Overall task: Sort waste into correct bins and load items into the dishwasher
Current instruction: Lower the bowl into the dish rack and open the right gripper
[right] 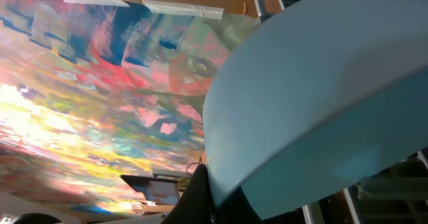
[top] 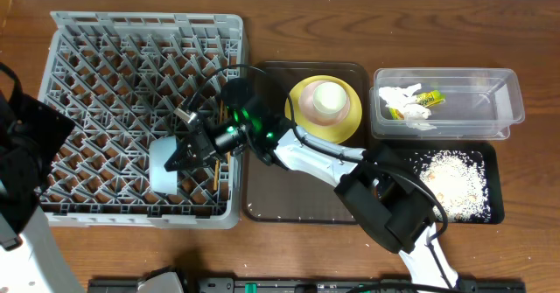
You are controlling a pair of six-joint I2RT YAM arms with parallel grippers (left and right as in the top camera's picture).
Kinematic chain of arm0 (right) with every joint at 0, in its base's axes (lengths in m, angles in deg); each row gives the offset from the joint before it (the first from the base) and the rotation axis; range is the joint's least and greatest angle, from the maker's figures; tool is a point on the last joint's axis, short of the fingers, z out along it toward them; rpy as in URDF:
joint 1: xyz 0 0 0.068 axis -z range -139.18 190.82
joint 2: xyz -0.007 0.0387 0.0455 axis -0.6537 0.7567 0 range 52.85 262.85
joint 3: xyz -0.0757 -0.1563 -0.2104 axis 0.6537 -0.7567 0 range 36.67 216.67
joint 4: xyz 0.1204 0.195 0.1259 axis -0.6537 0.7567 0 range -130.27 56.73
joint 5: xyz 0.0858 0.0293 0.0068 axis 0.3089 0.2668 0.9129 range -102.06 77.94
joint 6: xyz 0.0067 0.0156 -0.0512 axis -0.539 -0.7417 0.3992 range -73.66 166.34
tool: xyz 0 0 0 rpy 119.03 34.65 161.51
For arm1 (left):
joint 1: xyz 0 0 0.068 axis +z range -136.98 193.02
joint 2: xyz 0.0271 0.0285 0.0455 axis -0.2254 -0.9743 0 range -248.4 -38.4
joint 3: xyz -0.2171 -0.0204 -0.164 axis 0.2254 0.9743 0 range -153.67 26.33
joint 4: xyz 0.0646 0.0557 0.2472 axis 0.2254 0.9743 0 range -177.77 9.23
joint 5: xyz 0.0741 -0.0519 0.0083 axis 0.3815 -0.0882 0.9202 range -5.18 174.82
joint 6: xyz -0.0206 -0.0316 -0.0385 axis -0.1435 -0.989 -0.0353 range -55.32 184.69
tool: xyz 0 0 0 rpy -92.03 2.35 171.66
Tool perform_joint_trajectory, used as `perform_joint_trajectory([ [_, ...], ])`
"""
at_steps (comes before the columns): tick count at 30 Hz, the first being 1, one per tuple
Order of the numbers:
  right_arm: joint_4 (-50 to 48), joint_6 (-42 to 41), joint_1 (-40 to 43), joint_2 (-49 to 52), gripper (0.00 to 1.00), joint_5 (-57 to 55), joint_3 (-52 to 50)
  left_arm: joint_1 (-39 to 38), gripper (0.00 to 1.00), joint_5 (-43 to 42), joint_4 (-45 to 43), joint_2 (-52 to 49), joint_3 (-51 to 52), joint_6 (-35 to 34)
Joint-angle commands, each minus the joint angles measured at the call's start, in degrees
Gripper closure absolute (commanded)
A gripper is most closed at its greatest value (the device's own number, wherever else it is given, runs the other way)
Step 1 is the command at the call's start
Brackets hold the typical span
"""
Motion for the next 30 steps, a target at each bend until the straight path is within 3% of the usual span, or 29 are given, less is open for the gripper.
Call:
perform_joint_trajectory([
  [1, 1.0, -1.2, 0.5, 0.5, 0.99, -0.1, -1.3, 0.3, 0.07, 0.2, 2.9, 0.0, -0.5, -0.7],
  [8, 1.0, -0.5, 3.2, 0.5, 0.98, 2.4, -1.3, 0.3, 0.07, 0.2, 2.9, 0.0, -0.5, -0.7],
  [14, 1.0, -0.3, 5.8, 0.5, 0.88, 2.4, -1.3, 0.3, 0.07, 0.2, 2.9, 0.0, -0.5, -0.7],
  [19, 1.4, 0.3, 8.5, 0.5, 0.74, 2.7, -1.3, 0.3, 0.07, 0.2, 2.9, 0.0, -0.5, -0.7],
  [30, 1.4, 0.3, 15.6, -0.5, 0.68, 2.6, -1.3, 0.3, 0.07, 0.2, 2.9, 0.0, -0.5, -0.7],
])
